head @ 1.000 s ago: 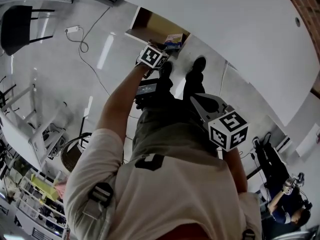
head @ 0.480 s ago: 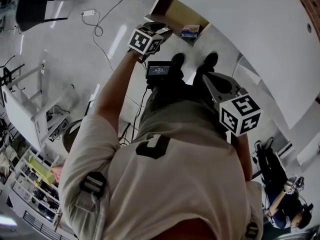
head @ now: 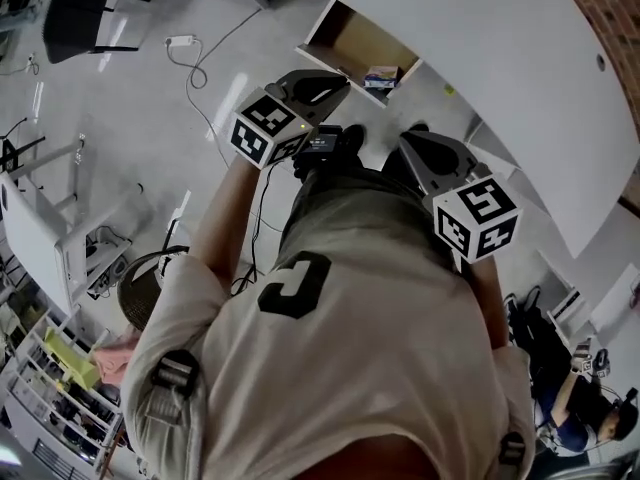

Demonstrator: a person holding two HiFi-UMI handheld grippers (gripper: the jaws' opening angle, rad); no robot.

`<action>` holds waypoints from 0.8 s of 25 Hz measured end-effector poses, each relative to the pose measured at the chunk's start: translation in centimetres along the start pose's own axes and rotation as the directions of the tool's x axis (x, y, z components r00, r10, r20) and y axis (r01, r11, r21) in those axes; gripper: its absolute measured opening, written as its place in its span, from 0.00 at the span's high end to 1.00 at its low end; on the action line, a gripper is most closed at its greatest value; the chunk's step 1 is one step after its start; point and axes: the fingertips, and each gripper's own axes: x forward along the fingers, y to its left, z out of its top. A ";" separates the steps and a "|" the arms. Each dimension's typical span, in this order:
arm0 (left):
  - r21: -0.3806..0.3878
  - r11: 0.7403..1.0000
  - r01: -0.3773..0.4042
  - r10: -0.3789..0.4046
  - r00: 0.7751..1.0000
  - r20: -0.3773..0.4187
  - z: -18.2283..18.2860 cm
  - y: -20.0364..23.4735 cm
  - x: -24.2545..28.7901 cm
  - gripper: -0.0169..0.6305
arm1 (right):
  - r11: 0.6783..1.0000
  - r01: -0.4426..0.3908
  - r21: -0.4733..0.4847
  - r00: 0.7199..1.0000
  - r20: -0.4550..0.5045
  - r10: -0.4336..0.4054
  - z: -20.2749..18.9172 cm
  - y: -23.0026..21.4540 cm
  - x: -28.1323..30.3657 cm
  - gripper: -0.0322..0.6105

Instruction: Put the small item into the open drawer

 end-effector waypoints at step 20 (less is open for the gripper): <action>0.293 0.954 0.064 -0.023 0.990 -0.142 1.8 -6.3 2.0 0.94 | 0.999 0.050 0.013 0.992 0.111 -0.051 -1.4 -0.3 -5.1 0.95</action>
